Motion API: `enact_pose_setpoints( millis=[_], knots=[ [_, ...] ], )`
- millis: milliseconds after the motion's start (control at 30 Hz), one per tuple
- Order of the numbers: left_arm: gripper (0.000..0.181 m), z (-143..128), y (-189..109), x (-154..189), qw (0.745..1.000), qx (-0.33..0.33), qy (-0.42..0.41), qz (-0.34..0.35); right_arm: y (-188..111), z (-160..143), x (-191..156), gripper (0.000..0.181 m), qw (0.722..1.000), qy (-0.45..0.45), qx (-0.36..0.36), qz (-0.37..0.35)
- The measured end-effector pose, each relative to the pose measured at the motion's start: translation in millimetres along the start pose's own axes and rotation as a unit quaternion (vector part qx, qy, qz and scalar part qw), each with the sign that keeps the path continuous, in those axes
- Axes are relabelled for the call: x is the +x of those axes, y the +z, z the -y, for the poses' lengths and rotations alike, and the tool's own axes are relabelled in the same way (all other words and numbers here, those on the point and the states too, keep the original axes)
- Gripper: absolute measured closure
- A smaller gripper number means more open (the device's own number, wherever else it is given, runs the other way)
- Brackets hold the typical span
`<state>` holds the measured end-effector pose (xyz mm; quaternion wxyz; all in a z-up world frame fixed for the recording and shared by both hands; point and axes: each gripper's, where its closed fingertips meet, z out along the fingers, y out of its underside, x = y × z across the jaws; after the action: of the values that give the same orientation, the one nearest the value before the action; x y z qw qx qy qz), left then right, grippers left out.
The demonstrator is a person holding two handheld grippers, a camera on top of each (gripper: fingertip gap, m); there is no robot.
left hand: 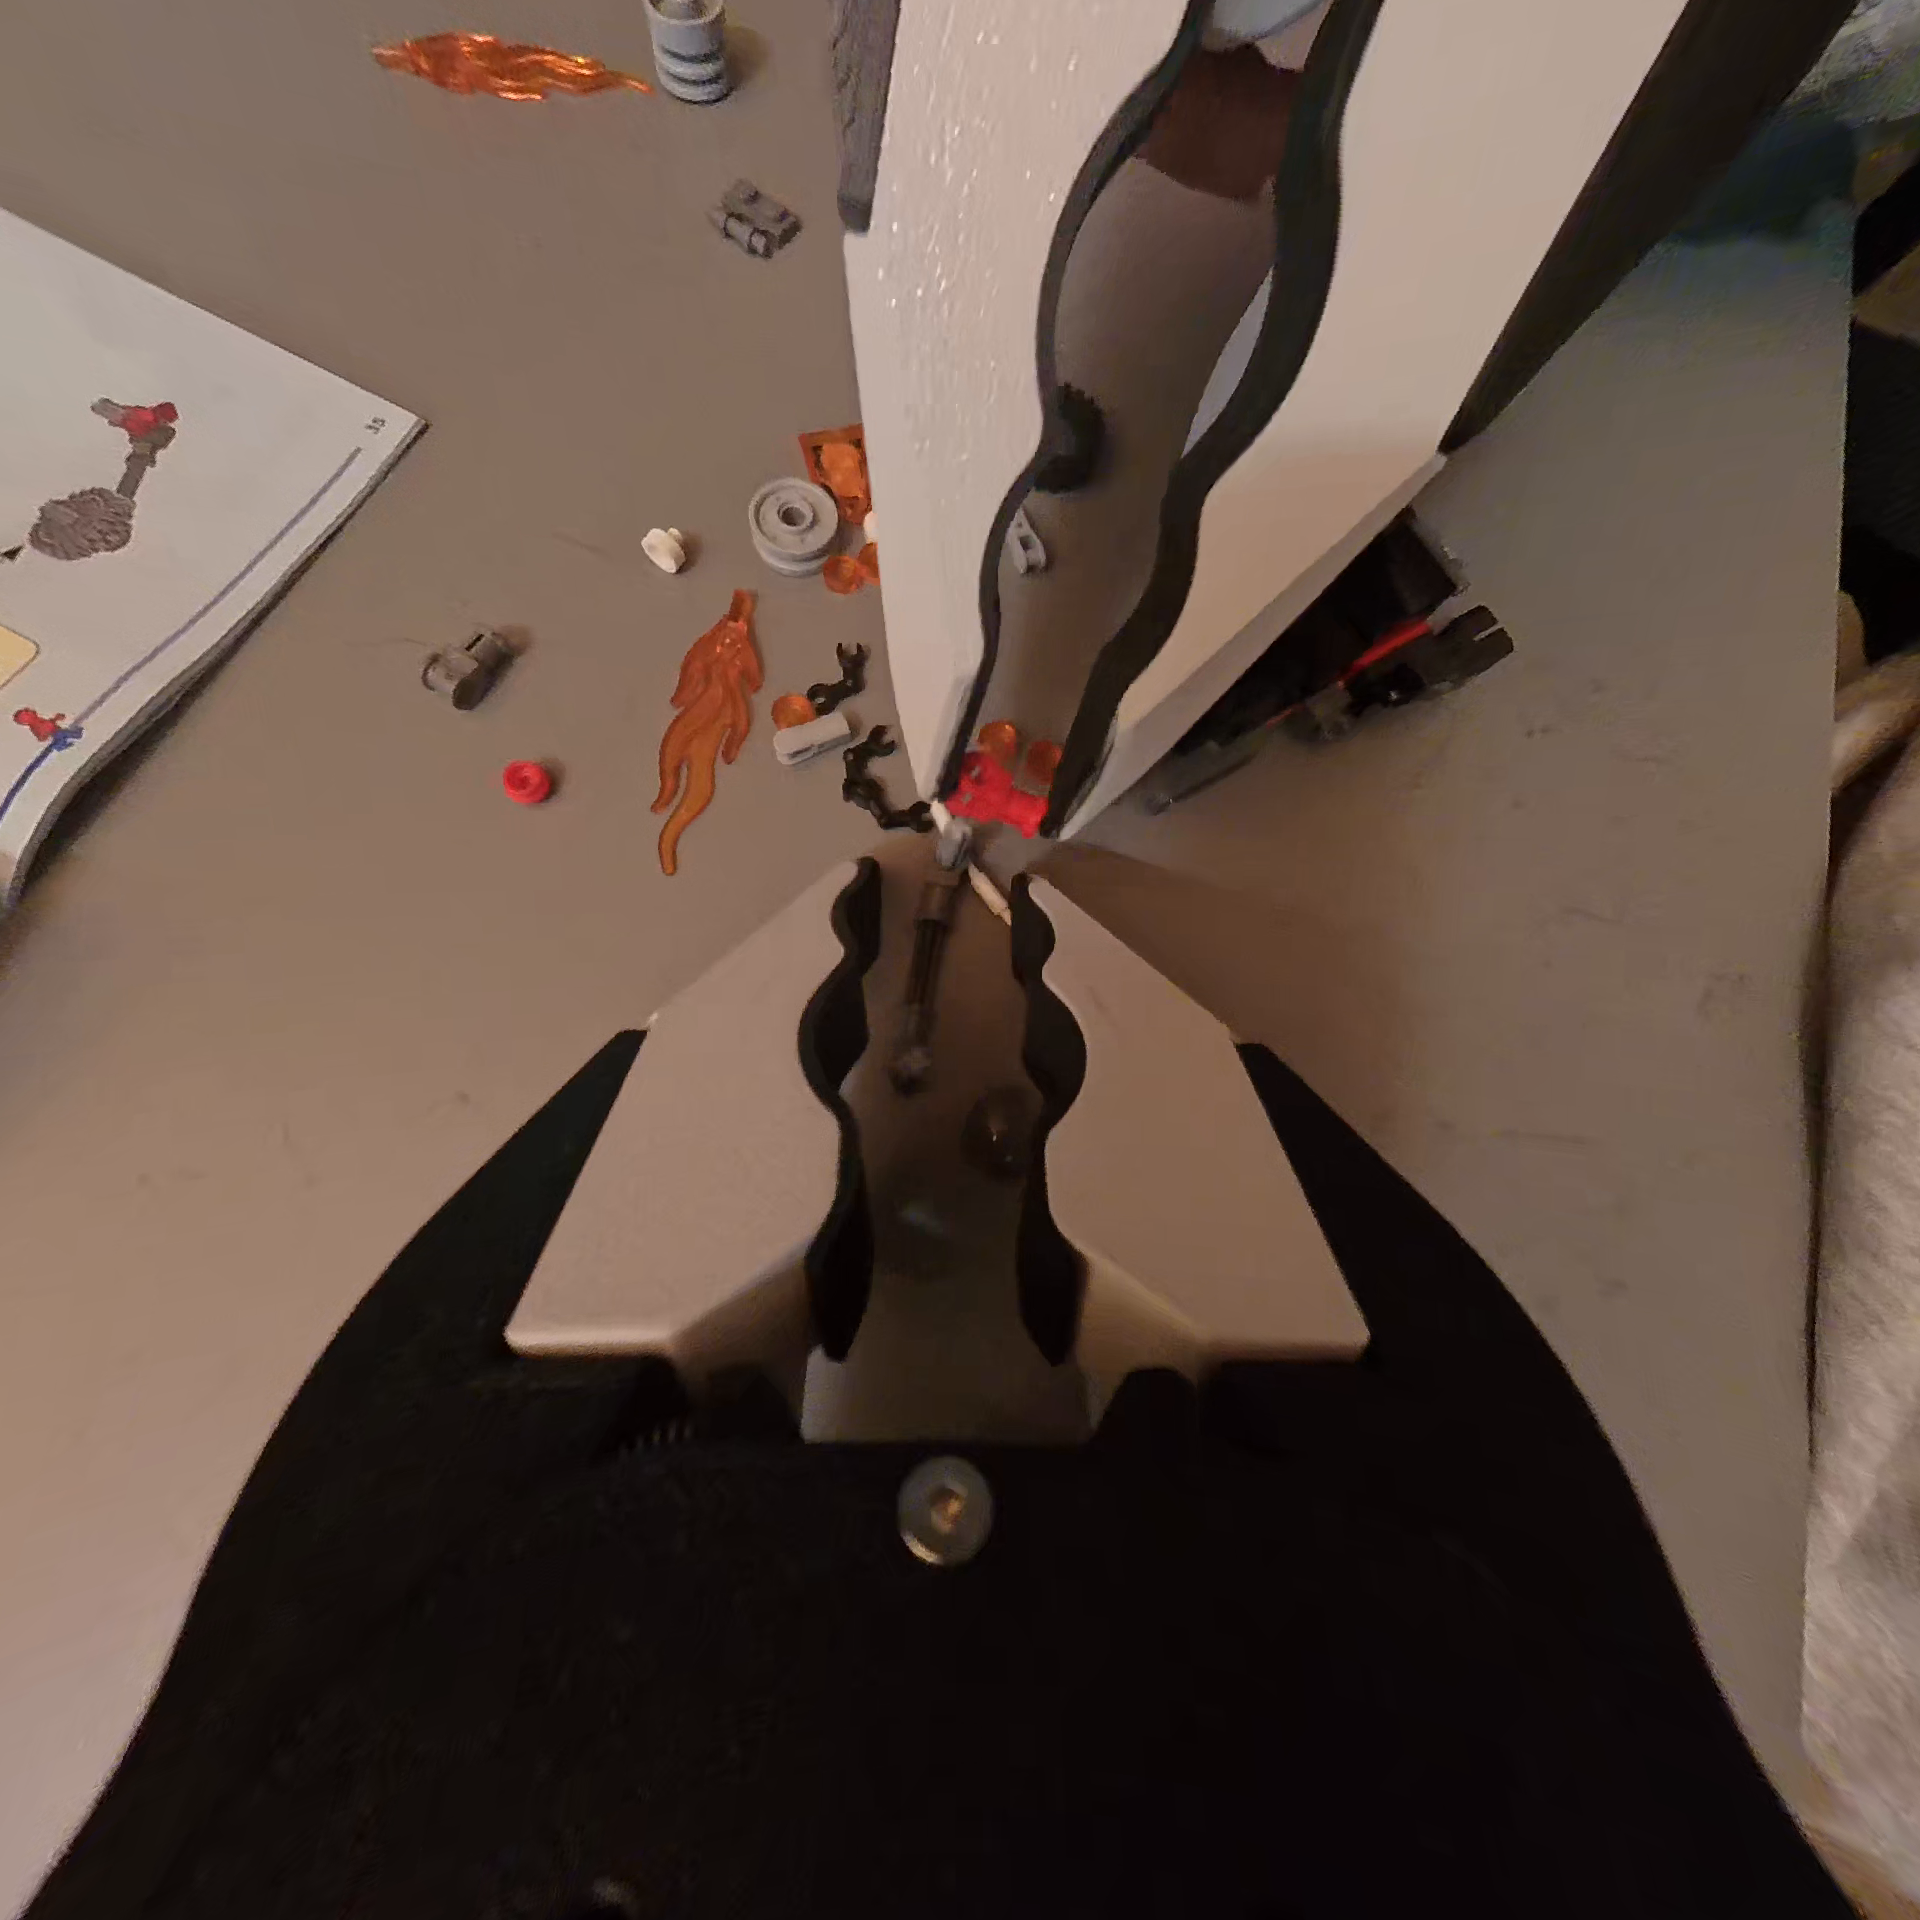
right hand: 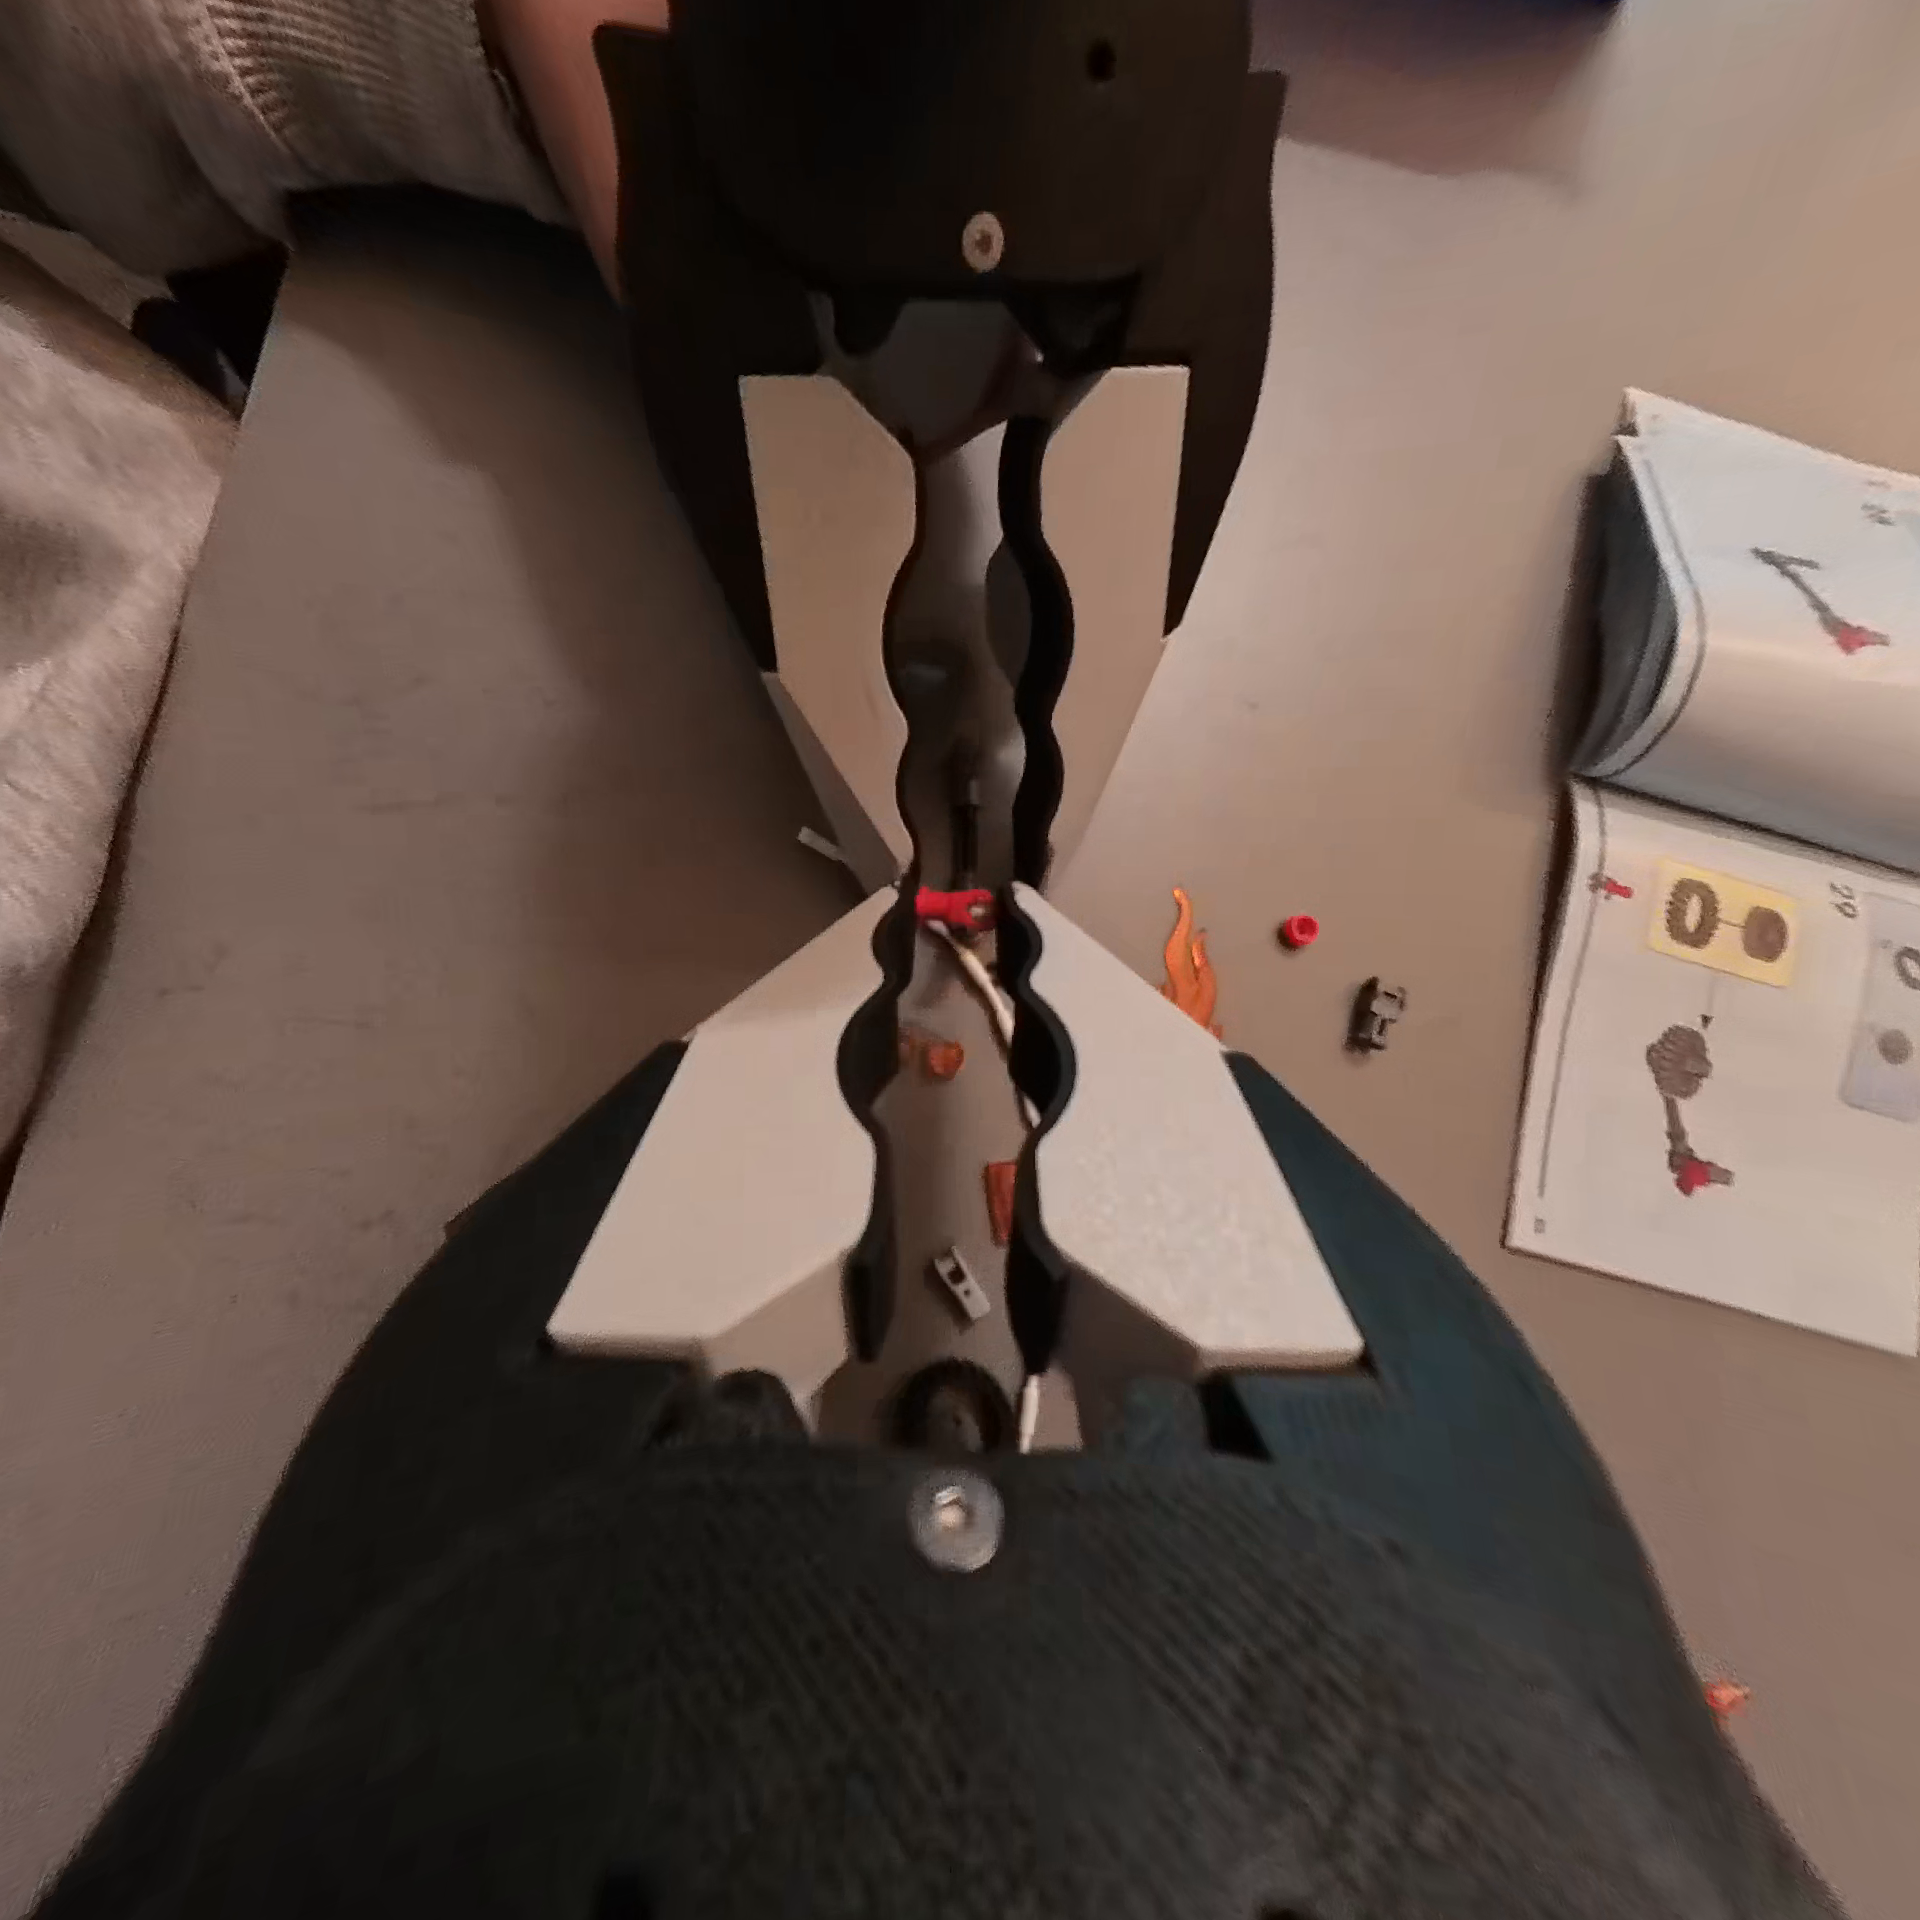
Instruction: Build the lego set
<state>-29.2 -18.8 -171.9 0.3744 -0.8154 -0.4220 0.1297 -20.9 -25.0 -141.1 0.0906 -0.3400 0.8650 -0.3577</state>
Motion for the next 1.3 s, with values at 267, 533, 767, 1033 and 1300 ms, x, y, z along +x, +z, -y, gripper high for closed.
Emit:
enact_pose_setpoints(
  millis=[267,533,767,1033,1300],
  knots=[
    [0.158,-1.0,-8.8,1.2,0.999,0.017,-0.025,-0.027,2.7,-1.0,0.1,0.168,0.999,0.000,-0.032,0.035],
    [0.164,-6.3,-6.4,0.9,0.999,-0.001,-0.026,-0.025,4.9,-2.5,2.0,0.168,0.997,0.016,-0.032,0.069],
    [0.176,-6.7,-6.2,1.4,0.999,-0.002,-0.029,-0.029,4.4,-3.2,0.3,0.168,0.995,0.028,-0.031,0.092],
    [0.176,-6.8,-6.2,1.0,0.999,-0.002,-0.030,-0.027,3.8,-4.2,-3.0,0.168,0.993,0.021,-0.047,0.103],
    [0.177,-6.7,-6.1,1.1,0.999,-0.002,-0.028,-0.026,4.4,-5.1,-4.9,0.168,0.989,0.007,-0.069,0.134]
  ],
)
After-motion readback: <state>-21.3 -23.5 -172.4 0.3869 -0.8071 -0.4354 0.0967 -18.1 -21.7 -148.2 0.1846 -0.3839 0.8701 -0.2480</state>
